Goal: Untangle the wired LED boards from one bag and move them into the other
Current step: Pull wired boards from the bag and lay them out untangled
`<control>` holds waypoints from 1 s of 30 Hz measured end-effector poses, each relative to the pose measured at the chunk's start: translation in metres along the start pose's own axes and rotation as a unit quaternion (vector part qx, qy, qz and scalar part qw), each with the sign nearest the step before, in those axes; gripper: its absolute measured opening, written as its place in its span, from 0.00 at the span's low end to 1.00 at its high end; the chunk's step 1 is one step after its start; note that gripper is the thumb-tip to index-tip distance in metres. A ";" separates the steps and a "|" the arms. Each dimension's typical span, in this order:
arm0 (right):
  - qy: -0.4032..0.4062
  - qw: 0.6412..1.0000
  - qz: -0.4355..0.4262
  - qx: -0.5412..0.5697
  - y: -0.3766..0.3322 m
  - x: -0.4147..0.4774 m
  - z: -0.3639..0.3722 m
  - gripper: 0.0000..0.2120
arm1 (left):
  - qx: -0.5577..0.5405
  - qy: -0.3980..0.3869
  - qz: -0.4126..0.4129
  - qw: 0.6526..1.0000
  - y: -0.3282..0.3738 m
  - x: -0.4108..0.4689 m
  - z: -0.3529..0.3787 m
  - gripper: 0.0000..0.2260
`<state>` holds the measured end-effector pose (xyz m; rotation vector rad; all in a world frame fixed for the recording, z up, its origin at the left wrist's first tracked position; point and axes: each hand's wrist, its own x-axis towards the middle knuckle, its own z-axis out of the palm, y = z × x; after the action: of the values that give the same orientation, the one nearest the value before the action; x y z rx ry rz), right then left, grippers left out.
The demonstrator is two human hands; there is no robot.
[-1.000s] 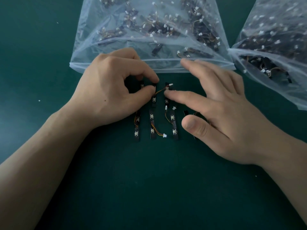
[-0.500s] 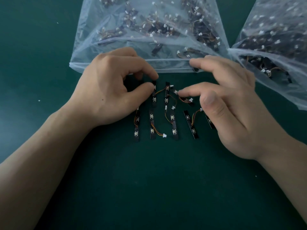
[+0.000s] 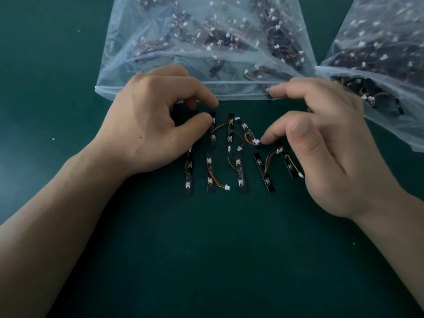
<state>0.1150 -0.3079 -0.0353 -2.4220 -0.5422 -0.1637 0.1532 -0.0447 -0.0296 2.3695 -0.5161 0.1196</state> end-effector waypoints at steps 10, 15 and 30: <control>-0.019 1.000 -0.019 0.010 0.001 0.000 0.001 0.27 | 0.000 -0.002 0.002 1.000 -0.001 0.000 0.000 0.09; -0.033 0.999 -0.015 -0.006 0.001 0.001 0.001 0.31 | -0.001 -0.002 0.003 1.000 -0.002 0.000 0.000 0.09; -0.040 0.999 -0.022 -0.011 0.000 0.001 0.000 0.30 | 0.005 -0.001 0.003 1.000 -0.002 0.000 0.000 0.09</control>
<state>0.1154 -0.3076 -0.0351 -2.4468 -0.6330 -0.0913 0.1541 -0.0433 -0.0315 2.3785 -0.5252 0.1222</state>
